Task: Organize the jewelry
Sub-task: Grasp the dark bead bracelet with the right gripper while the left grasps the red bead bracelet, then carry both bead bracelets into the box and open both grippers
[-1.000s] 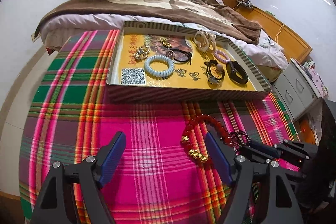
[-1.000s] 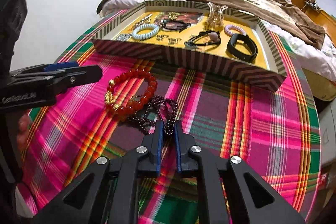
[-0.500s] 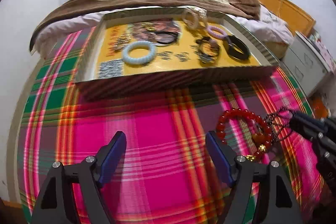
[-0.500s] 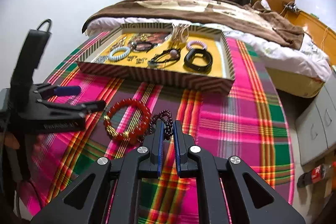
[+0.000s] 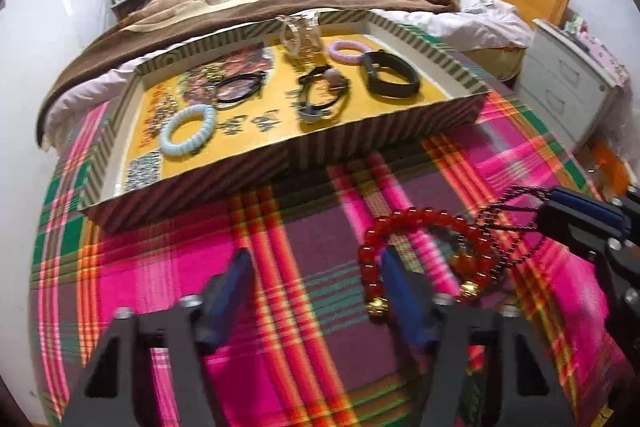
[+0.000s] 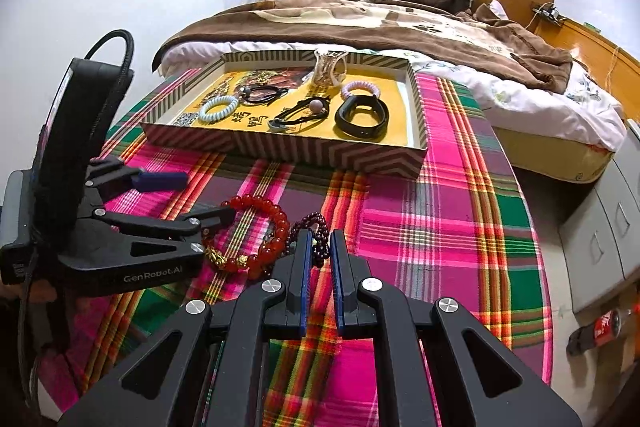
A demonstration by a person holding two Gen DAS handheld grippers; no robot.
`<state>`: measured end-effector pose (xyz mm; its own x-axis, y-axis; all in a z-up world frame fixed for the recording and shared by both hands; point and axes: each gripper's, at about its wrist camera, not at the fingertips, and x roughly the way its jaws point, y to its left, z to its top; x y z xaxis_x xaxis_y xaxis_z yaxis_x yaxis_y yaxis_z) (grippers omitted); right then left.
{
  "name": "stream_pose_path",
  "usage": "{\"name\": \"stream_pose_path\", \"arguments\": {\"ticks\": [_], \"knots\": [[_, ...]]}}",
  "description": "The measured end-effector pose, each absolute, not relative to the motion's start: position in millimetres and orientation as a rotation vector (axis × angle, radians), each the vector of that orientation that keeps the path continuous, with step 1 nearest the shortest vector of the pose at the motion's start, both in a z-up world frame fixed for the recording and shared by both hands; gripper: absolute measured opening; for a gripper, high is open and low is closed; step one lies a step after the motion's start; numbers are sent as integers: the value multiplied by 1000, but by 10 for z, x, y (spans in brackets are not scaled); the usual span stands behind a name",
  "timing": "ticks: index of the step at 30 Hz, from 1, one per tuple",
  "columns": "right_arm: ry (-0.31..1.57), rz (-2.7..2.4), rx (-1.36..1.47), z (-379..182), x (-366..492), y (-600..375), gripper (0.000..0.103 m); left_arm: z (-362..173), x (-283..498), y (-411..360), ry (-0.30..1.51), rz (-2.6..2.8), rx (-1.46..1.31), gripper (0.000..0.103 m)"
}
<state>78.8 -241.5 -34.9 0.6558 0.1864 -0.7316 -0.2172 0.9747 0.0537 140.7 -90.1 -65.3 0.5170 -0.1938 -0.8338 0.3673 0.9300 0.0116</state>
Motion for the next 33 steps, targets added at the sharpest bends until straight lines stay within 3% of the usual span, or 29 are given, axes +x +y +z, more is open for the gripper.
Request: {"name": "stream_pose_path", "arguments": {"ticks": [1, 2, 3, 9, 22, 33], "knots": [[823, 228, -38, -345, 784, -2423, 9, -644, 1396, -908, 968, -344, 202, 40], [820, 226, -37, -339, 783, -2433, 9, -634, 1389, -932, 962, -355, 212, 19], [818, 224, -37, -336, 776, -2435, 9, -629, 1383, -949, 960, -355, 220, 10], [791, 198, -40, -253, 777, -2496, 9, -544, 1362, -831, 952, -383, 137, 9], [675, 221, -39, 180, 947, -2405, 9, 285, 1500, -467, 780, -432, 5, 9], [640, 320, 51, 398, 1621, -2207, 9, 537, 1983, -260, 736, -422, -36, 10]]}}
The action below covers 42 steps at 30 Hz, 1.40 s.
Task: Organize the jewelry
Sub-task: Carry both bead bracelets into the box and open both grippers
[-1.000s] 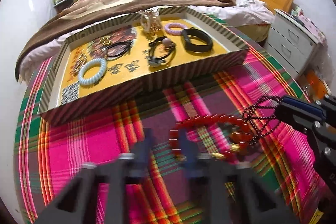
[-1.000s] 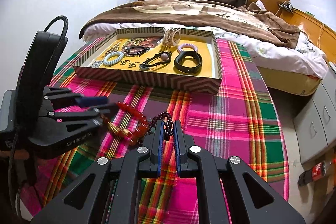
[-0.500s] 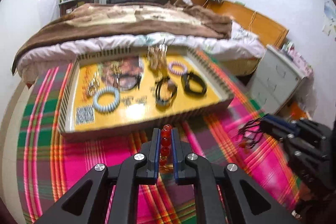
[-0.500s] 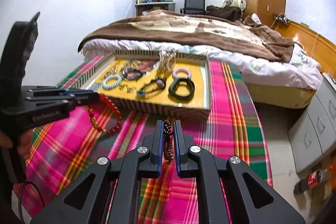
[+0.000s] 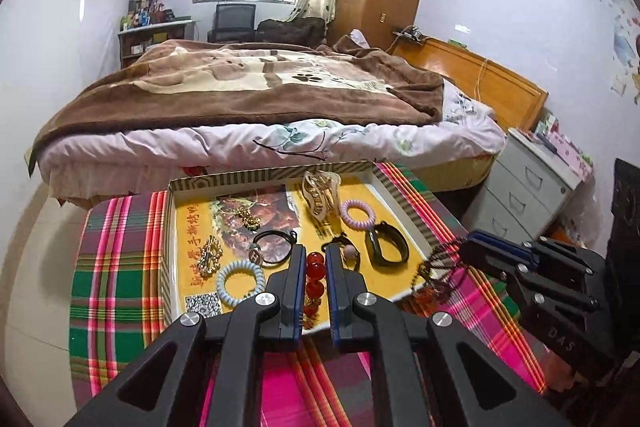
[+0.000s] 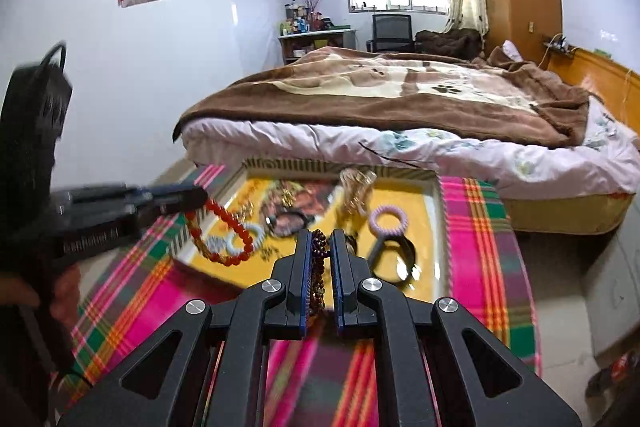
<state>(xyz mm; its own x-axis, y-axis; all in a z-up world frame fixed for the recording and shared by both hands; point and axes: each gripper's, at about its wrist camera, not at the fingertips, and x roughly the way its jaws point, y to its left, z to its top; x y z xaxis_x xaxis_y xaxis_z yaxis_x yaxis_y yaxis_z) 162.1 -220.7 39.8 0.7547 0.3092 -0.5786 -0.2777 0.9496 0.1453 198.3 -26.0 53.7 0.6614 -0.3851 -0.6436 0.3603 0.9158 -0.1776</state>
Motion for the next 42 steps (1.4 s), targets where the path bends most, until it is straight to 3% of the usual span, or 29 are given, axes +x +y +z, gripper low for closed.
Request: {"name": "stream_pose_path", "arguments": {"ticks": [14, 21, 22, 24, 26, 29, 32, 33, 42], "knots": [[790, 448, 148, -126, 2483, -1864, 9, -166, 2362, -152, 858, -337, -39, 10], [843, 386, 59, -328, 2676, -1835, 10, -359, 2420, -96, 896, -285, -20, 12], [844, 376, 44, -344, 2687, -1829, 10, -367, 2418, -90, 895, -281, -21, 14], [852, 362, 19, -362, 2711, -1826, 11, -368, 2410, -90, 892, -282, -24, 36], [851, 347, -5, -371, 2715, -1828, 14, -365, 2386, -92, 886, -276, -20, 49], [848, 338, -35, -373, 2697, -1819, 22, -326, 2334, -85, 869, -260, -22, 51], [830, 334, -47, -331, 2635, -1805, 40, -297, 2305, -93, 862, -227, 4, 67], [822, 337, -50, -314, 2614, -1791, 44, -284, 2291, -87, 858, -224, 5, 68], [746, 320, -70, -86, 2266, -1784, 45, -173, 2087, -11, 845, -179, -13, 72]]}}
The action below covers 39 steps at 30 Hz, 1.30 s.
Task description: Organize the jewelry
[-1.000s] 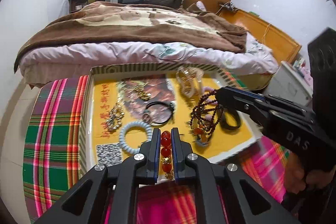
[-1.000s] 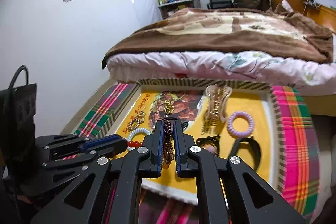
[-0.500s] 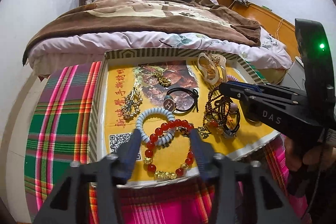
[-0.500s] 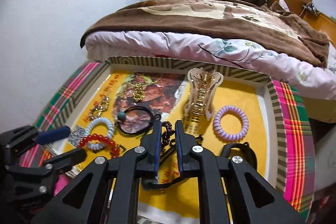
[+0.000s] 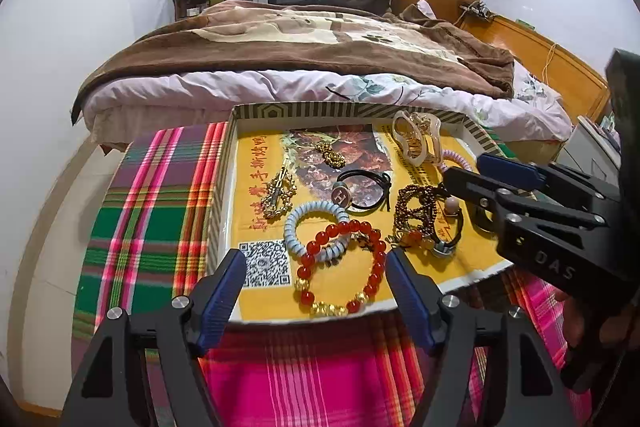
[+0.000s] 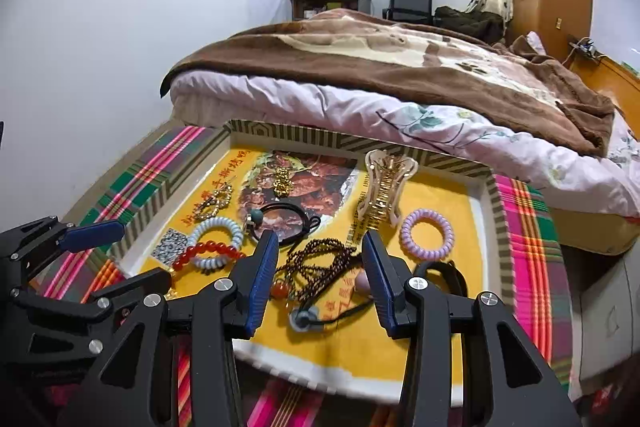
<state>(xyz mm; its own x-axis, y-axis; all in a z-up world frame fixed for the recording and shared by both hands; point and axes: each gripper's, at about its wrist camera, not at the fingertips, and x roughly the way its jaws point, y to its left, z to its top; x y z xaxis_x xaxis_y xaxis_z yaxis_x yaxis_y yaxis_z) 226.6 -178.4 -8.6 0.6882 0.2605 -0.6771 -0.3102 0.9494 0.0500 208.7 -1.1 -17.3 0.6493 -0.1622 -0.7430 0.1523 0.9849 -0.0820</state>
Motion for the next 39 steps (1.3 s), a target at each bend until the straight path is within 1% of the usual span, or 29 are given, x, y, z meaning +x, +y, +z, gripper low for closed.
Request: {"name": "stream_pose_path", "arguments": {"ticks": [7, 19, 23, 27, 39], "knots": [[738, 253, -40, 6, 1883, -1859, 45, -60, 1815, -44, 824, -127, -3, 78], [773, 170, 3, -83, 1396, -1977, 45, -37, 1460, -194, 805, -96, 7, 79], [780, 164, 14, -105, 1323, -1989, 45, -42, 1397, -219, 803, -95, 7, 79], [780, 167, 22, -111, 1267, -1984, 45, -72, 1396, -263, 841, -56, 31, 79], [780, 149, 38, -133, 1164, -2041, 45, -77, 1333, -276, 837, -62, 6, 79]]}}
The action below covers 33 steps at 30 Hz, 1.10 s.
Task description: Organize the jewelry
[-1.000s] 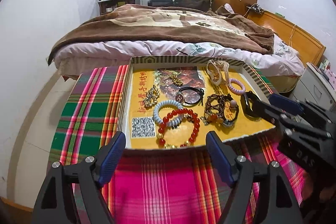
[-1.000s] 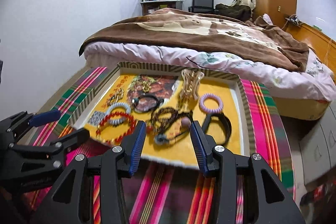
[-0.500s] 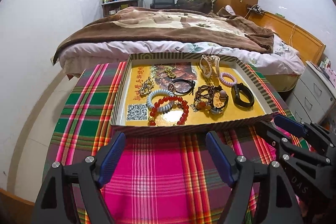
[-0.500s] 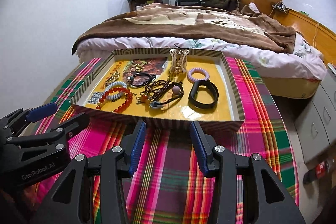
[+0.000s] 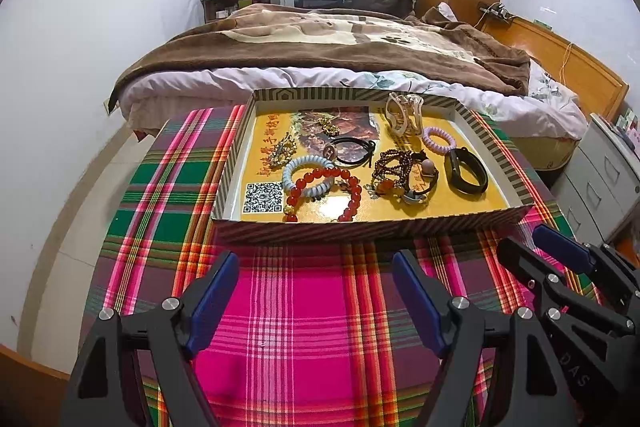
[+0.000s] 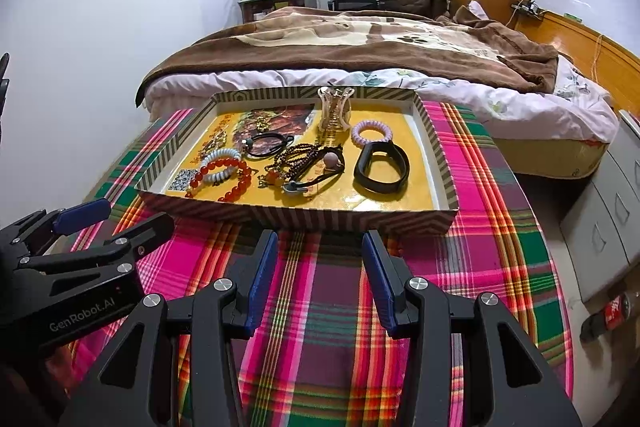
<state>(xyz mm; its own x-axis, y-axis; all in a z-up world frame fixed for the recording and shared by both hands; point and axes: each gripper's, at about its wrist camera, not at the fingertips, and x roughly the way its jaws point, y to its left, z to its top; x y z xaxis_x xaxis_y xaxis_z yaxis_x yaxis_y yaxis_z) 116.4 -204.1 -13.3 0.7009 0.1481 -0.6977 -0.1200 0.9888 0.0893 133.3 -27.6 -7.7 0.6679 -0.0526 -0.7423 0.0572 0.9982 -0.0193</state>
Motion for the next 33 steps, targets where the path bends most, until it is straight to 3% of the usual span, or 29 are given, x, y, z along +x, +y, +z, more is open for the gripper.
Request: {"name": "stream_pose_path", "arguments": {"ticks": [33], "knots": [[777, 151, 46, -128, 1073, -2059, 45, -47, 1300, -253, 843, -42, -15, 79]]}}
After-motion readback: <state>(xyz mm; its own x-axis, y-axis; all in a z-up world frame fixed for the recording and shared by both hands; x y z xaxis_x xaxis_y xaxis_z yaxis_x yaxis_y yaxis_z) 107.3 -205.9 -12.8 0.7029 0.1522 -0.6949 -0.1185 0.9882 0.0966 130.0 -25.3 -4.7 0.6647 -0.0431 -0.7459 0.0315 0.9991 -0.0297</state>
